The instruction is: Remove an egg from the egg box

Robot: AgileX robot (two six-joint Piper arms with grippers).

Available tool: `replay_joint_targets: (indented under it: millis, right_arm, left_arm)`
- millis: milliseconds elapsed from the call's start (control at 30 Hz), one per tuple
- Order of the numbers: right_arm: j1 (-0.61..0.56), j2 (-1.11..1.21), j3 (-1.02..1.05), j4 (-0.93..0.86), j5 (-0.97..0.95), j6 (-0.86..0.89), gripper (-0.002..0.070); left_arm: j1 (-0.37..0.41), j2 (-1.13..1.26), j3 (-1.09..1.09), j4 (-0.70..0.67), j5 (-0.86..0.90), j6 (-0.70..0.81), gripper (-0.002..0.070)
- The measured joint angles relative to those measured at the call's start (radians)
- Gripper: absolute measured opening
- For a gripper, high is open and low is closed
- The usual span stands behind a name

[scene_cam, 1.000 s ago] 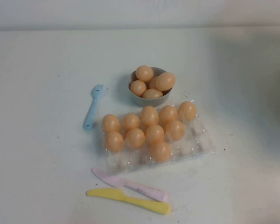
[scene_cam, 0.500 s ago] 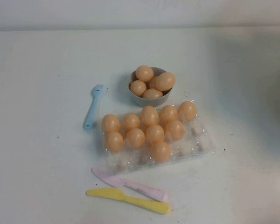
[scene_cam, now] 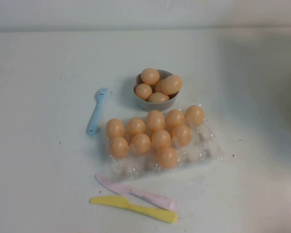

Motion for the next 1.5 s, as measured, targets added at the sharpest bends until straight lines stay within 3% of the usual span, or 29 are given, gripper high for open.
replay_joint_targets:
  millis: [167,300,533,700,867,967,1133,1500]
  right_arm:
    - [0.0,0.0,0.0,0.0,0.0,0.0,-0.0017]
    - [0.0,0.0,0.0,0.0,0.0,0.0,-0.0017]
    - [0.0,0.0,0.0,0.0,0.0,0.0,-0.0017]
    - [0.0,0.0,0.0,0.0,0.0,0.0,-0.0017]
    - [0.0,0.0,0.0,0.0,0.0,0.0,-0.0017]
    - [0.0,0.0,0.0,0.0,0.0,0.0,-0.0017]
    - [0.0,0.0,0.0,0.0,0.0,0.0,-0.0017]
    - [0.0,0.0,0.0,0.0,0.0,0.0,-0.0017]
  left_arm:
    - [0.0,0.0,-0.003,-0.014,-0.044,-0.009,-0.0005]
    - [0.0,0.004,-0.091,0.027,0.124,0.089,-0.0004]
    - [0.0,0.301,-0.372,0.049,0.464,0.452,-0.0004]
    - [0.0,0.575,-0.545,0.054,0.574,0.774,-0.0005]
    - [-0.012,0.854,-0.697,0.048,0.641,0.959,-0.0004]
    - [-0.083,0.994,-0.806,0.098,0.674,1.002,-0.0004]
    - [-0.271,1.169,-0.969,0.258,0.693,0.984,-0.0004]
    - [-0.453,1.523,-1.241,0.429,0.779,0.976,0.0003]
